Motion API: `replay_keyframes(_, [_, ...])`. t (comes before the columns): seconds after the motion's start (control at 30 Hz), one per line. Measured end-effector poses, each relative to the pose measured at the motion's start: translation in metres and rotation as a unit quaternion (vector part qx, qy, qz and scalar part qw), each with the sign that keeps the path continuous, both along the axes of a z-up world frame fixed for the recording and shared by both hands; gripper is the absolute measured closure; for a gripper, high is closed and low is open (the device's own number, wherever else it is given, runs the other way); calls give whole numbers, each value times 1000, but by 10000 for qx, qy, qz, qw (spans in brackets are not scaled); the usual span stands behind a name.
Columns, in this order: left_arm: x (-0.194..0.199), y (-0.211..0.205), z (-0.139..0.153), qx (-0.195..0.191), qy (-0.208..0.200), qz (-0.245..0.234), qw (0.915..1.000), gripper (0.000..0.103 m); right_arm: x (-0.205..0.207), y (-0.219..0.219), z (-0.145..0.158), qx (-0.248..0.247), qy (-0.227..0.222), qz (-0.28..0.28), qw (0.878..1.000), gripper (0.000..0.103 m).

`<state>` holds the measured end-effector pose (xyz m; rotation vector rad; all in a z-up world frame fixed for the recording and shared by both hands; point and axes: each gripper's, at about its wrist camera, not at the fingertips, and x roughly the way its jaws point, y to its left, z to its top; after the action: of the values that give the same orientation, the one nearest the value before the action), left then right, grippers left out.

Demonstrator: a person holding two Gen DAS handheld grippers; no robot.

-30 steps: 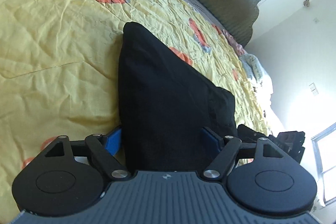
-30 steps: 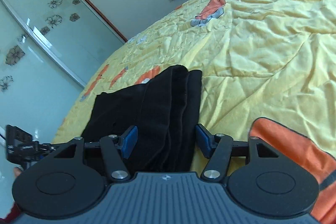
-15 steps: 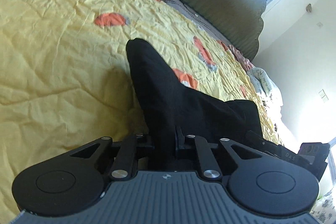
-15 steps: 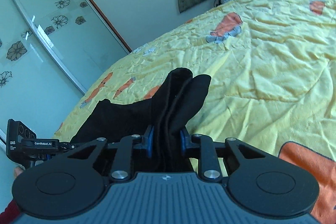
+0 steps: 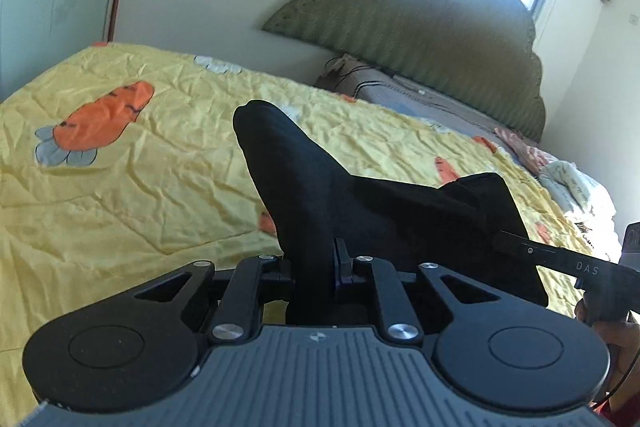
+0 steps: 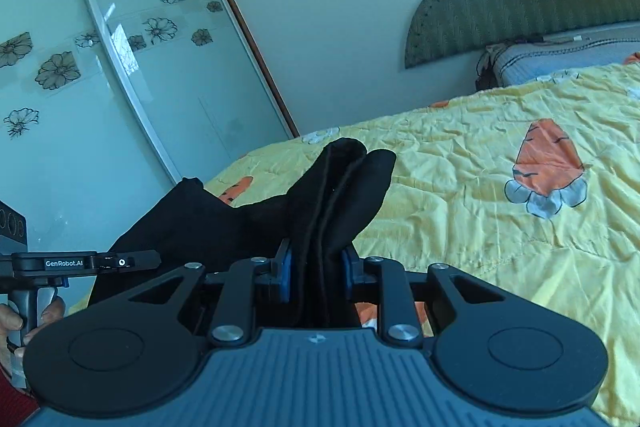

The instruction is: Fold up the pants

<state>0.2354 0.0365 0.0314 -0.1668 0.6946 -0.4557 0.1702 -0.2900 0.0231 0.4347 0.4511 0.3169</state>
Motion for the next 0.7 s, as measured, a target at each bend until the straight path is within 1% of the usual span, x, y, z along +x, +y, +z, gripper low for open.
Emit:
replay_keyframes(0.1, [15,-1,-32,398,403,187,9982,87,31,15,-24,-307,449,34,9985,78])
replay_keyframes(0.13, [16,0,-41,458,470,198,9976,85,38,20,-34,-432,669,-5,9968,72])
replay_keyframes(0.17, [15,2,-45,422,466,222,9978,82,43,21,-43,-538,867,-130,9947,66])
replay_keyframes(0.2, [13,6,-46,383,434,292,9979,69,44,17,-50,-491,975,-227,9938,56])
replay_keyframes(0.23, [9,10,-44,384,415,357,9978,57,40,10,-54,-290,1014,-301,9940,55])
replay_keyframes(0.27, [5,13,-41,409,387,439,9974,56,32,2,-54,-103,997,-429,9940,55])
replay_keyframes(0.3, [-3,16,-36,451,302,543,9971,59,22,0,-49,-220,907,-642,9936,55])
replay_keyframes(0.37, [-22,16,-27,640,57,638,9959,57,-2,7,-32,-982,506,-1060,9882,55])
replay_keyframes(0.4, [-30,13,-23,787,-49,676,9946,55,-14,14,-25,-1279,293,-1030,9860,55])
replay_keyframes(0.43, [-39,9,-22,932,-119,727,9929,52,-23,21,-20,-1464,119,-829,9857,55])
replay_keyframes(0.5, [-49,0,-27,1215,-137,821,9891,46,-34,36,-17,-1593,-52,-293,9868,55])
replay_keyframes(0.57, [-49,-10,-38,1573,-137,872,9836,44,-32,52,-21,-1621,17,216,9865,57])
replay_keyframes(0.6, [-50,-13,-41,1713,-177,943,9805,41,-28,58,-27,-1706,98,348,9847,57])
replay_keyframes(0.63, [-52,-14,-40,1769,-205,1008,9788,41,-22,64,-34,-1891,270,355,9809,58])
replay_keyframes(0.67, [-56,-13,-36,1762,-235,1020,9788,41,-19,68,-40,-2082,394,198,9771,58])
replay_keyframes(0.7, [-60,-12,-31,1706,-300,993,9799,42,-20,68,-42,-2137,443,32,9759,55])
